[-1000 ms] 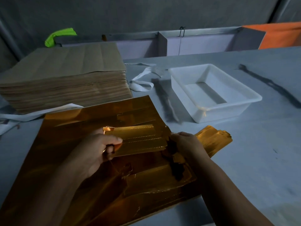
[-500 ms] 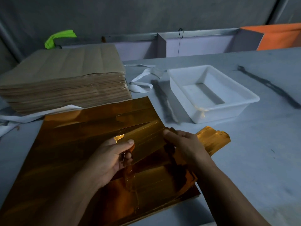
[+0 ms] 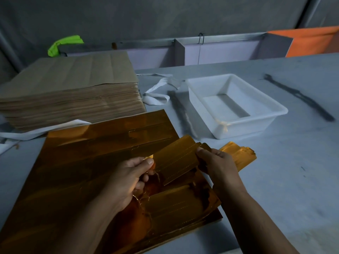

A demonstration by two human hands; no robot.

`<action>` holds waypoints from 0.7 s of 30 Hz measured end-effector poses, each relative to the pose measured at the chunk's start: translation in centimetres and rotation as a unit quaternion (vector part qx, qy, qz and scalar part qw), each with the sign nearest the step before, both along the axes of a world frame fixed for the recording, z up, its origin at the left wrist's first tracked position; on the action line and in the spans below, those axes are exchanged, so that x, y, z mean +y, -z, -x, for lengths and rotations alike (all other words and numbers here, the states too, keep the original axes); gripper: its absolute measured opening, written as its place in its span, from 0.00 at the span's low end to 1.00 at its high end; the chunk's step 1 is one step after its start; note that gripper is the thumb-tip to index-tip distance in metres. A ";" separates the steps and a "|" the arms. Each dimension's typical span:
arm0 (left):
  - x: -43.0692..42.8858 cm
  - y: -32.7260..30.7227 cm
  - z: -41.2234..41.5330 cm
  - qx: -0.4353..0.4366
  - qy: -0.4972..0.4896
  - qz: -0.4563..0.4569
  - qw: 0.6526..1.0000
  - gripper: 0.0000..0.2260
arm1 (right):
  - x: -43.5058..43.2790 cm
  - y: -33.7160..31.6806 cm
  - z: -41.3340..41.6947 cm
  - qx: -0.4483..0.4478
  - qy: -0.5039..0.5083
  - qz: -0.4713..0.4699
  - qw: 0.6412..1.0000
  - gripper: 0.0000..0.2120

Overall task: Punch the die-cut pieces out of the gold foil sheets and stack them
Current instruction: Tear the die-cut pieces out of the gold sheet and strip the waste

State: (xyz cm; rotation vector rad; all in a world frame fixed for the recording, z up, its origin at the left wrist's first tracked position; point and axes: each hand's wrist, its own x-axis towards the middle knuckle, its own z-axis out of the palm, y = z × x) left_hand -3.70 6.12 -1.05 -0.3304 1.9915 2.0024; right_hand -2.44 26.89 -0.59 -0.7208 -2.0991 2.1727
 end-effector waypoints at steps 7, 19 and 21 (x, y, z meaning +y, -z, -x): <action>0.3 0.5 -0.1 0.017 0.010 0.039 0.999 0.05 | 0.6 0.3 0.2 0.002 0.027 0.045 0.999 0.08; 0.3 0.3 -0.1 0.008 0.030 0.050 0.998 0.07 | 6.0 -0.6 0.2 0.006 0.073 0.040 0.996 0.08; 0.8 0.1 -0.2 0.024 0.044 0.090 0.995 0.09 | 6.7 -0.4 0.1 0.005 0.080 0.041 0.996 0.09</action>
